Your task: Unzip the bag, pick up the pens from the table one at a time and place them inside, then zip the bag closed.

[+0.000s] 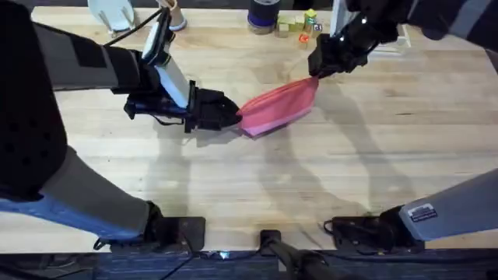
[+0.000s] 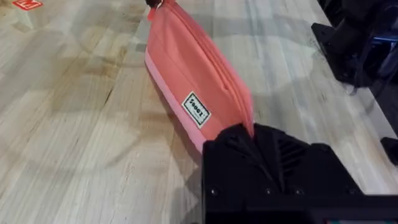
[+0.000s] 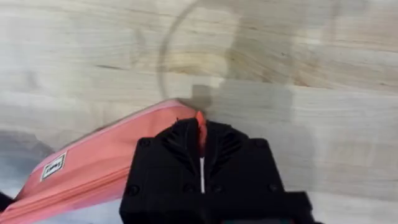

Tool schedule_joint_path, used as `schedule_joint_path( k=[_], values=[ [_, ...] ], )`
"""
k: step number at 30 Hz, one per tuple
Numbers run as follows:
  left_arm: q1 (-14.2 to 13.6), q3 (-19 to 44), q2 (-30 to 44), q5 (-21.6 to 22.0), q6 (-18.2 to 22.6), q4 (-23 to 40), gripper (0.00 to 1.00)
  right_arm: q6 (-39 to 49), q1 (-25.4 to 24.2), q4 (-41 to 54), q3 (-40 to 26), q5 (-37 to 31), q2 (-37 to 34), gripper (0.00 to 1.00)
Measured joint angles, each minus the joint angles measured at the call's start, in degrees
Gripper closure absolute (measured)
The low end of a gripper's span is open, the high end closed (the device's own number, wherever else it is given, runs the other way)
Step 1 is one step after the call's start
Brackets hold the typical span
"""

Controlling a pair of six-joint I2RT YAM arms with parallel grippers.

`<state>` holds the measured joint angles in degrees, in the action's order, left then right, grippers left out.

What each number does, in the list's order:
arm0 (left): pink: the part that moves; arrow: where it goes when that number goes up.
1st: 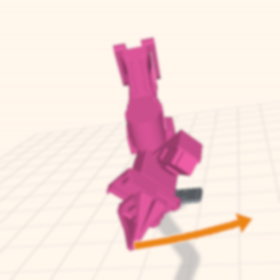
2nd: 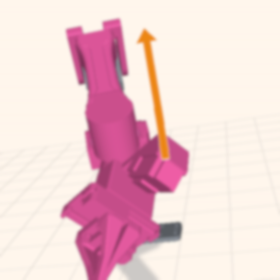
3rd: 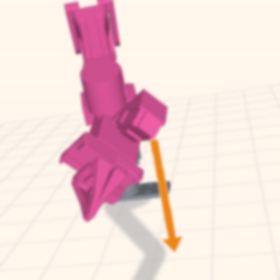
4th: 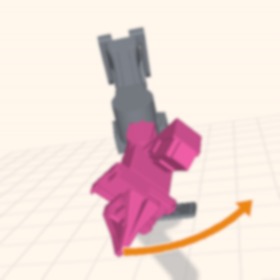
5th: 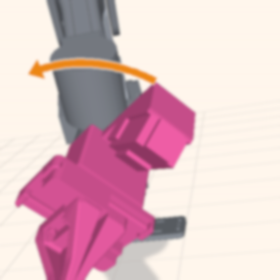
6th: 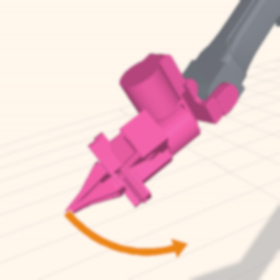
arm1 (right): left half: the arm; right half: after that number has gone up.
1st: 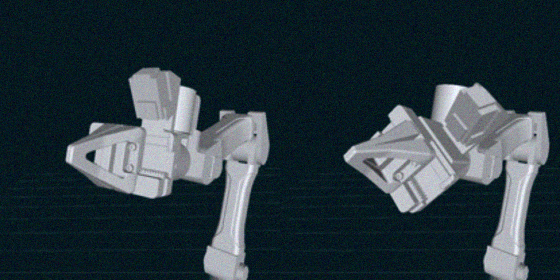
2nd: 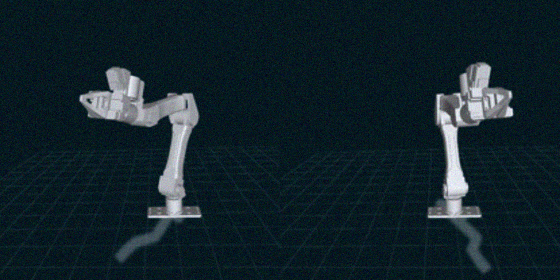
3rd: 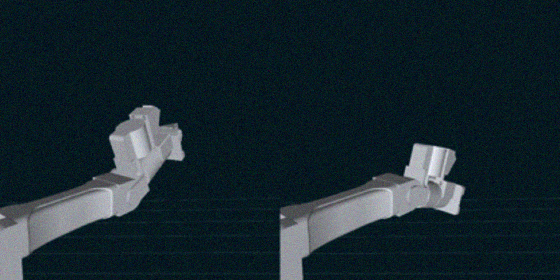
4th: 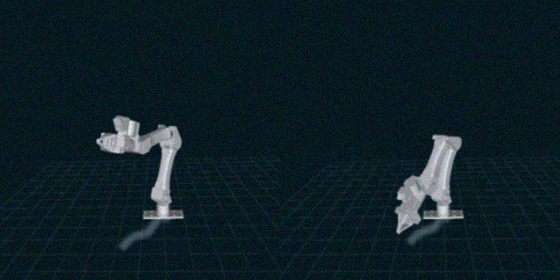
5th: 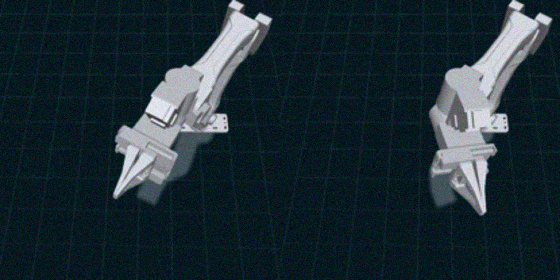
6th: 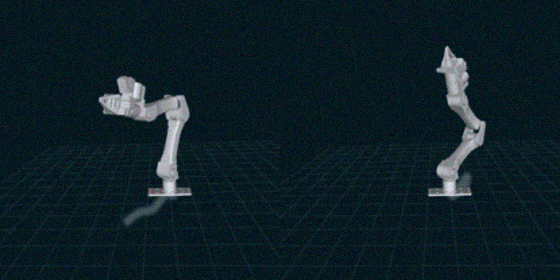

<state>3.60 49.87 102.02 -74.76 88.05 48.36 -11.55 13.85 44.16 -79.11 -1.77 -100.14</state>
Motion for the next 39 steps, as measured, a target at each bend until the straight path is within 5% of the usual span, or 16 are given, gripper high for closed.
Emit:
schedule_joint_path(
  k=[12,19,21,25,27,39],
  values=[
    [-0.09,0.00,-0.02,0.25,0.00,0.00,0.959,-3.20,-2.51,-14.66,12.32,0.25,0.01,0.966],
    [0.20,-0.06,-0.02,2.31,0.01,0.67,0.959,-4.69,-3.51,-18.52,14.21,-3.70,0.52,0.969],
    [0.80,-0.13,-0.02,3.14,0.00,0.79,0.959,-4.88,-4.99,-18.75,14.19,-6.32,0.95,0.824],
    [0.94,-0.13,-0.02,3.54,0.00,0.69,0.959,-4.58,-5.16,-18.47,14.12,-9.08,4.86,0.244],
    [0.94,-0.13,-0.02,3.63,0.00,0.68,0.959,-3.58,-4.00,-18.08,13.93,-9.66,8.19,0.033],
    [0.94,-0.13,-0.01,3.67,0.00,0.50,0.959,7.54,7.53,-0.86,13.05,-7.60,26.87,0.006]
  ],
)
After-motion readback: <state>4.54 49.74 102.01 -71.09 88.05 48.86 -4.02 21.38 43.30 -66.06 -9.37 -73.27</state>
